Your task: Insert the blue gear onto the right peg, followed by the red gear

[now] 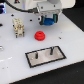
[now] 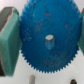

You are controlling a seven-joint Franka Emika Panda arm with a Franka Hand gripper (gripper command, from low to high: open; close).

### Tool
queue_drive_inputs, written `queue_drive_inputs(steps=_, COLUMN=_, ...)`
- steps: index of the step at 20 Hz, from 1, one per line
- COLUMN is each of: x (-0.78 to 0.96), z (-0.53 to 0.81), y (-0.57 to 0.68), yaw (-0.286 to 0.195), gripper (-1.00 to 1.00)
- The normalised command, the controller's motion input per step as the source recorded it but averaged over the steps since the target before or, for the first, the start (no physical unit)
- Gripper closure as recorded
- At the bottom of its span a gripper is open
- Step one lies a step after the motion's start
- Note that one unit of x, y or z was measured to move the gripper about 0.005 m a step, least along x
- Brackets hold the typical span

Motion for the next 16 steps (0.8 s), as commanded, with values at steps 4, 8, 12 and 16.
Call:
queue_drive_inputs(steps=4, x=0.76, z=0.52, y=-0.13, yaw=0.0, gripper=1.0)
queue_drive_inputs(steps=8, x=0.82, z=0.53, y=-0.11, yaw=0.0, gripper=1.0)
queue_drive_inputs(steps=12, x=0.84, z=0.49, y=-0.12, yaw=0.0, gripper=1.0)
queue_drive_inputs(steps=16, x=0.85, z=0.45, y=-0.16, yaw=0.0, gripper=1.0)
